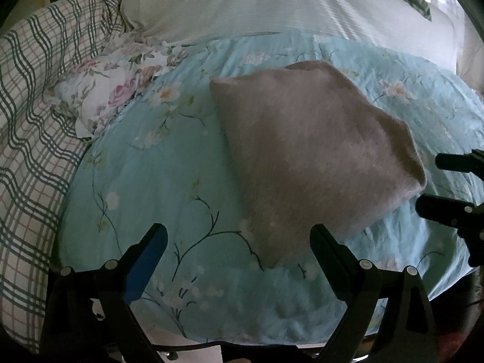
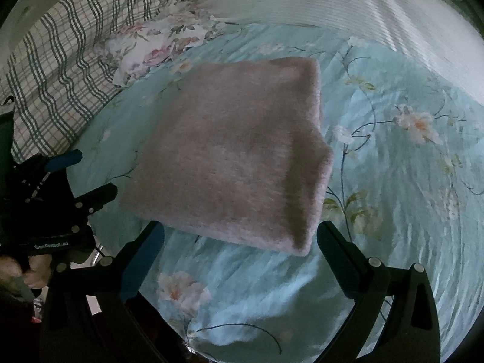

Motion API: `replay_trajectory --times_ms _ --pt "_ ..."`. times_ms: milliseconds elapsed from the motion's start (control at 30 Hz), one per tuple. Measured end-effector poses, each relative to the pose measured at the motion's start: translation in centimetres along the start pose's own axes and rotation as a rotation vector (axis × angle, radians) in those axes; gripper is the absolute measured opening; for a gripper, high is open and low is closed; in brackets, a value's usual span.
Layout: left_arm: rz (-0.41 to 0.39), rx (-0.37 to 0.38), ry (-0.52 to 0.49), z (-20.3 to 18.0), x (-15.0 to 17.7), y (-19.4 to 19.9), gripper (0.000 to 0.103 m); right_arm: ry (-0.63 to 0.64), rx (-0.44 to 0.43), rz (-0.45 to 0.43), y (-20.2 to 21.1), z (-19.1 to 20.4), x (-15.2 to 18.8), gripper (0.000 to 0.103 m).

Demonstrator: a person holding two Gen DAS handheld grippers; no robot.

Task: Fold small clothes

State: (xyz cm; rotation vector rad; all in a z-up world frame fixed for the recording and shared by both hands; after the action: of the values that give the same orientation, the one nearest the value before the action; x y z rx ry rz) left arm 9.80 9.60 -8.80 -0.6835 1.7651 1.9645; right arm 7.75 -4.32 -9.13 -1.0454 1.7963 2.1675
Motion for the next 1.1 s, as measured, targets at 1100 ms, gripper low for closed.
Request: replay_trajectory --times_ms 1100 --pt "0.005 0.034 0.027 -0.1 -0.7 -0.2 0.096 0.005 -0.002 -0.014 0.1 -0.9 -1.2 0.101"
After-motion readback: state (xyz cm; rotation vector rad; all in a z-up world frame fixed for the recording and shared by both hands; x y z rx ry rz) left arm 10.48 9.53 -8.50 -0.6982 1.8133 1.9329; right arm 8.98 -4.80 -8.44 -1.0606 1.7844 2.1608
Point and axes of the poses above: each gripper's, at about its wrist camera, not at the fingertips, and y roughly against the way its jaws point, z to its left, x to its underside, the point moved 8 cm from there along -y, roughly the way its jaws point, and after that the axes turned 11 degrees about y, right-handed, at the moved point
